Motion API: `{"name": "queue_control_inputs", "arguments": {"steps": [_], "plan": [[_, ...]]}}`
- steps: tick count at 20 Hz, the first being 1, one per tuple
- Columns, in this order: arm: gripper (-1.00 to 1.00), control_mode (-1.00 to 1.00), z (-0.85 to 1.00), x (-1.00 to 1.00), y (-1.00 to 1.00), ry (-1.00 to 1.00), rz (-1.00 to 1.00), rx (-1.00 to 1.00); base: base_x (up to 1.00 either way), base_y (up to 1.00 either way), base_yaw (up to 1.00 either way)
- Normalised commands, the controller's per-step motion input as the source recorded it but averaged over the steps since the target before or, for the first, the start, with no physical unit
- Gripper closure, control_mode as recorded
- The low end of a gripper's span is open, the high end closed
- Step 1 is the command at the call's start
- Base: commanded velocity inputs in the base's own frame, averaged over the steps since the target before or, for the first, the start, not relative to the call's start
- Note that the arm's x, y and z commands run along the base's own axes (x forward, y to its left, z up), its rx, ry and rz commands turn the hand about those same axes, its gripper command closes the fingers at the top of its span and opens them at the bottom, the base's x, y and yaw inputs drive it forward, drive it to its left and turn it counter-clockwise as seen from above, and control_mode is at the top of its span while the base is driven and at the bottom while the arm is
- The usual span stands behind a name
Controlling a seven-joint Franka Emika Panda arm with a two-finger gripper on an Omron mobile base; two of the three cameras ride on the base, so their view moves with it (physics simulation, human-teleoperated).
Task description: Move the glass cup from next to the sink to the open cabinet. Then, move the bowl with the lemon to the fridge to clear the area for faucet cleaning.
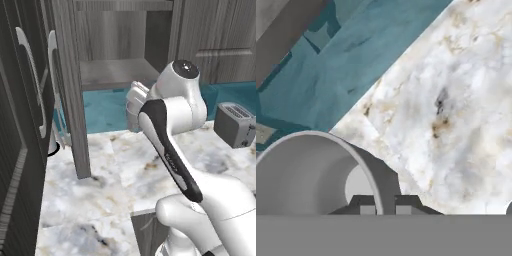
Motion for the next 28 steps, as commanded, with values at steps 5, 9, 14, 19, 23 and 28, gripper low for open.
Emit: {"name": "queue_control_inputs", "arguments": {"steps": [5, 9, 14, 19, 23, 28], "plan": [[1.0, -1.0, 0.01, -0.91, -0.22, -0.16, 0.26, 0.04, 0.0, 0.0, 0.0], [1.0, -1.0, 0.31, -0.74, -0.21, -0.55, 0.0, 0.09, 0.0, 0.0, 0.0], [1.0, -1.0, 0.8, -0.34, -0.11, -0.5, 0.0, 0.09, 0.0, 0.0, 0.0], [1.0, -1.0, 0.97, 0.36, 0.0, -0.06, -0.04, 0.14, 0.0, 0.0, 0.0], [1.0, -1.0, 0.22, 0.96, 0.01, 0.2, -0.09, 0.03, 0.0, 0.0, 0.0], [1.0, -1.0, -0.05, 0.89, 0.0, 0.14, -0.08, -0.01, 0.0, 0.0, 0.0]]}}
